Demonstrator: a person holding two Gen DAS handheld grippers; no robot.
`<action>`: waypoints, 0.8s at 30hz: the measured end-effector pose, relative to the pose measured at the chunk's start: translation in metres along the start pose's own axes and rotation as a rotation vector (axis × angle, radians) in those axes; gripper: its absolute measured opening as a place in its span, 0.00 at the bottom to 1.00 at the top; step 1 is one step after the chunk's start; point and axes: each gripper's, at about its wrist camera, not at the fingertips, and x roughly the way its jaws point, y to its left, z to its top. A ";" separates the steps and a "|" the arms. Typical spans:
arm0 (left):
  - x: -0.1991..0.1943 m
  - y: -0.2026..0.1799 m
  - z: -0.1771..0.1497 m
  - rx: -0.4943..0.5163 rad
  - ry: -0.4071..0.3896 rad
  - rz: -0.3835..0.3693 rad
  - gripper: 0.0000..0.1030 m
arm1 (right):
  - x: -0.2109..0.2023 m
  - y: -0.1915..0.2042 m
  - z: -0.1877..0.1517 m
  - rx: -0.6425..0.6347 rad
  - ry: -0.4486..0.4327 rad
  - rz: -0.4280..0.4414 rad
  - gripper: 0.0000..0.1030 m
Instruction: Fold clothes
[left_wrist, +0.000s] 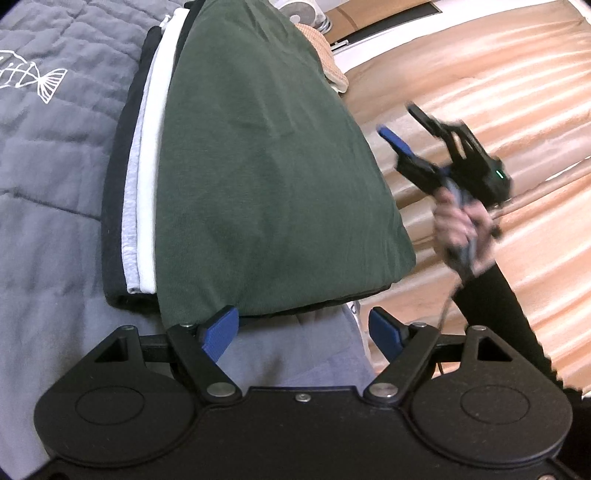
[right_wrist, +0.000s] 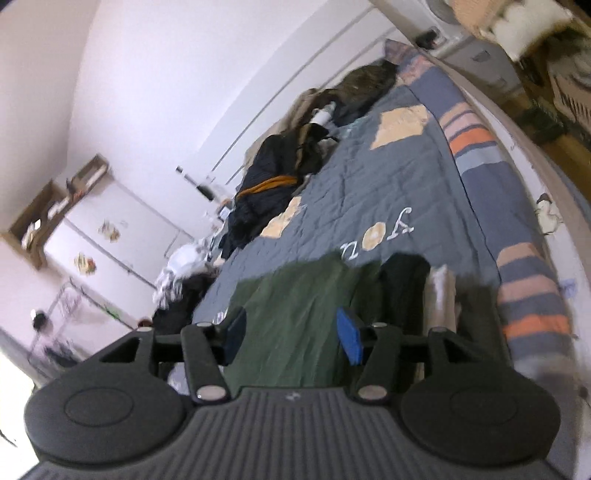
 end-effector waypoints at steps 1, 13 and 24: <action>0.002 -0.004 0.000 0.007 -0.008 0.005 0.75 | -0.008 0.006 -0.011 -0.022 0.013 -0.011 0.52; -0.034 -0.025 -0.006 0.030 -0.135 0.080 0.76 | -0.048 0.031 -0.121 -0.116 0.119 -0.193 0.53; -0.039 -0.032 -0.005 0.008 -0.186 0.157 0.76 | -0.062 0.016 -0.136 0.125 -0.041 -0.128 0.10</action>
